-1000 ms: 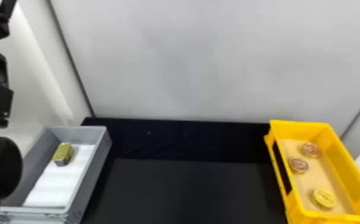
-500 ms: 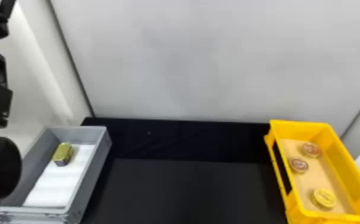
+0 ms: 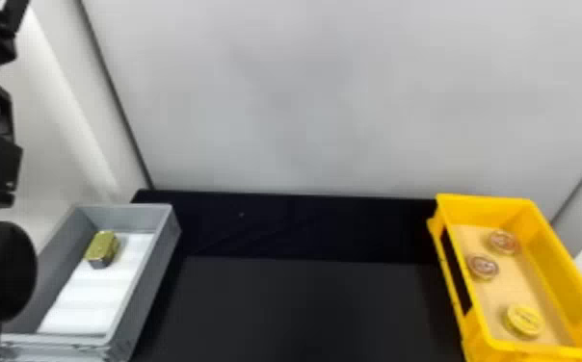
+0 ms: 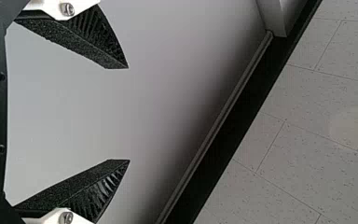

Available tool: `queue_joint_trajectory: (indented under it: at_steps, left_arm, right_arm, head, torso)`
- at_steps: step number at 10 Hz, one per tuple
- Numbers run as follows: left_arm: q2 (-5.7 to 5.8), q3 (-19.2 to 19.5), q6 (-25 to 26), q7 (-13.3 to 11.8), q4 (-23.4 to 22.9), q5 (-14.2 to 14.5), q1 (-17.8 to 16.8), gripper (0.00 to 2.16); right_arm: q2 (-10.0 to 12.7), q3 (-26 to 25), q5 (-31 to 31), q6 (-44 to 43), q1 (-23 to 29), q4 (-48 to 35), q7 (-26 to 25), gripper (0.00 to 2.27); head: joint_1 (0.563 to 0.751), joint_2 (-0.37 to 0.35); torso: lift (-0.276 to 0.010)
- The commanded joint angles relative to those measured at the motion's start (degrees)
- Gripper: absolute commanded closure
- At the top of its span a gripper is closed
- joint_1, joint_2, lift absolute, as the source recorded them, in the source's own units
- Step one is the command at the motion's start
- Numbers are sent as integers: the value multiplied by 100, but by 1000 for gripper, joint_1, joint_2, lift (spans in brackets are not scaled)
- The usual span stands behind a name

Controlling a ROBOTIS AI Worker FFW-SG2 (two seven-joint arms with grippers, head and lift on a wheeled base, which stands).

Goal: Pick up the round yellow can and place it in the yellow rectangular box

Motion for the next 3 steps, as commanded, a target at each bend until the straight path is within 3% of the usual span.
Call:
queue_joint_trajectory:
  at_steps: [1,3]
  left_arm:
    - [4,-14,28,-16,-5,-2,-3,117]
    - [-14,-31,90,-60,-14,-2,-12,113]
  right_arm:
    - [37,-55,-198,127,-9,-67,-111,51]
    - [20,-46,-313,329,-53,-129,-375,51]
  head:
    - [663,54]
    - [663,54]
  torso:
    - [-1]
    - [-3]
